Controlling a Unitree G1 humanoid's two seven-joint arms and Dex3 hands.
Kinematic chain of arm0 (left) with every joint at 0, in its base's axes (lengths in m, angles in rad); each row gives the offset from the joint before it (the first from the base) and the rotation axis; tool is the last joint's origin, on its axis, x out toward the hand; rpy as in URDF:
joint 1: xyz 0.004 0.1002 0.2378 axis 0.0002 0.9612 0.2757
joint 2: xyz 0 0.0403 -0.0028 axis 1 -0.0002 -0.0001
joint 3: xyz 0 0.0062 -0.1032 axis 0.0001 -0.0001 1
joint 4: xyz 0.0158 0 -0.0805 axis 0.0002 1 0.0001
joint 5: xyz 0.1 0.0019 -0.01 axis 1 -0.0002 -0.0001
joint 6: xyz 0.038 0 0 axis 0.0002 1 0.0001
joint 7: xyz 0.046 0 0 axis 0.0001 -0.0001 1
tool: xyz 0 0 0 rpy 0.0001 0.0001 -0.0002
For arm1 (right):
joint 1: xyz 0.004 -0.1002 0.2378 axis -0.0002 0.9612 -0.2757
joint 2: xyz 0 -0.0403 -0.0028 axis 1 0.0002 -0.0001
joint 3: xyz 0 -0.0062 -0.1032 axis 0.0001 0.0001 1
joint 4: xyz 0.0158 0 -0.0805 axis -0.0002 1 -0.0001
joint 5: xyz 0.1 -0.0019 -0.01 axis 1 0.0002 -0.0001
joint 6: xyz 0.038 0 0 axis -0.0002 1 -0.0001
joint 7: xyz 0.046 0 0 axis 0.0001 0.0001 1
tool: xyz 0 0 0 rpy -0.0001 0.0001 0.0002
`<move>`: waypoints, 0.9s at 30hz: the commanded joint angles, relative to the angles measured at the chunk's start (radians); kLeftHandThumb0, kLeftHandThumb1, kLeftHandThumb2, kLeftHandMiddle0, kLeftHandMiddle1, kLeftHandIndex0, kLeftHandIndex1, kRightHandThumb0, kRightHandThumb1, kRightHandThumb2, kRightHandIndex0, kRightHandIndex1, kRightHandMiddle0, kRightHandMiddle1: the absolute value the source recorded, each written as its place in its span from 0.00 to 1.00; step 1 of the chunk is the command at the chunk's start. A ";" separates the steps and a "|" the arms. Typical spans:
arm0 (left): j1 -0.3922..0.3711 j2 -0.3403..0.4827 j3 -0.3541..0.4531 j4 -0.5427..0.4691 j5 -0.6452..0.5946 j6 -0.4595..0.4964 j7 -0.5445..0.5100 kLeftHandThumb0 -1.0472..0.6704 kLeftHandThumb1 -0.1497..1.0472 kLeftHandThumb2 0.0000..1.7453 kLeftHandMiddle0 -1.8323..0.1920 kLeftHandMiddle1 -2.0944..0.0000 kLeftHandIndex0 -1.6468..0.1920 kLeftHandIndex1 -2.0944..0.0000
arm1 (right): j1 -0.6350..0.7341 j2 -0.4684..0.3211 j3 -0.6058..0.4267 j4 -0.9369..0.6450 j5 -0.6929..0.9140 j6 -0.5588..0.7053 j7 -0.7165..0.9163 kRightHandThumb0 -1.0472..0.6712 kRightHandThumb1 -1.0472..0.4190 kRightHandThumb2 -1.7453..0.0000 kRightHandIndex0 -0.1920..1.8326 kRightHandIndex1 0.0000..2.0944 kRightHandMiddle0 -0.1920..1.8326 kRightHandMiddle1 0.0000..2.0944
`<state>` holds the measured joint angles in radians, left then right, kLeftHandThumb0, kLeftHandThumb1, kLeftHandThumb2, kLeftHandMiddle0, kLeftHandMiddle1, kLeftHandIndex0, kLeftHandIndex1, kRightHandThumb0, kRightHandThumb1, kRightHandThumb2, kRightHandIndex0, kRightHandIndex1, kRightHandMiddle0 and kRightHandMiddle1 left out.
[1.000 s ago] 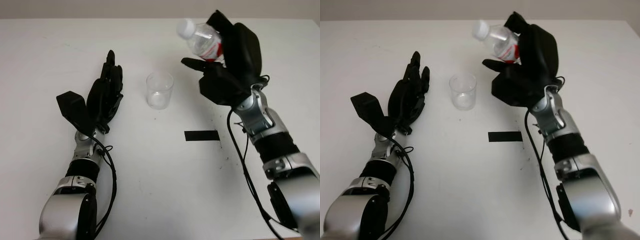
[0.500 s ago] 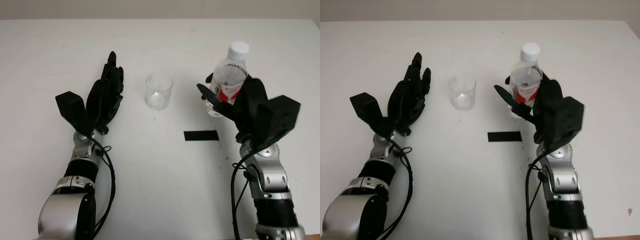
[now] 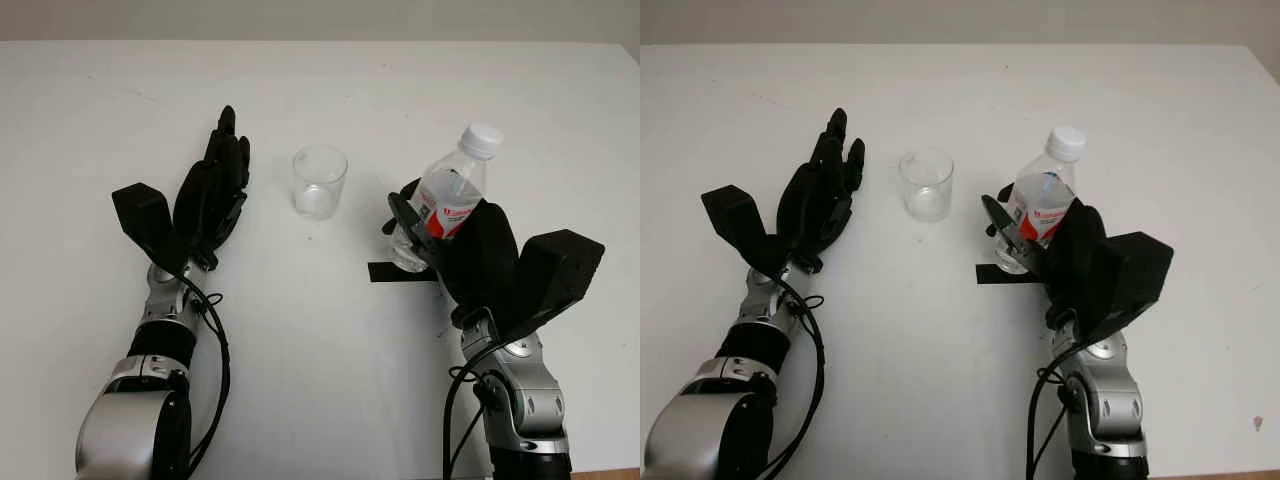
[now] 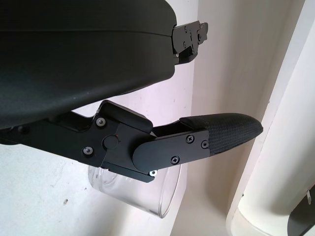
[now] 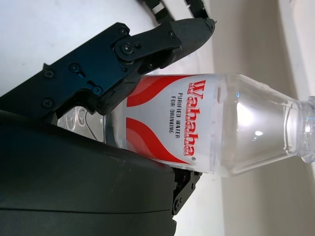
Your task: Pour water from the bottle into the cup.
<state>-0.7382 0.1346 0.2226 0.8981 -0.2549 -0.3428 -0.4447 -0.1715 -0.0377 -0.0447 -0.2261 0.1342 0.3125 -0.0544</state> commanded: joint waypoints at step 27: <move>0.028 0.008 -0.001 -0.009 0.001 0.003 -0.001 0.12 1.00 0.34 1.00 1.00 1.00 1.00 | 0.031 -0.058 0.022 0.128 -0.125 -0.133 0.121 0.31 0.00 0.84 0.56 1.00 0.41 1.00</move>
<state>-0.7262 0.1372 0.2230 0.8812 -0.2590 -0.3321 -0.4393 -0.1785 -0.0830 -0.0355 -0.0941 0.0198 0.1652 0.0602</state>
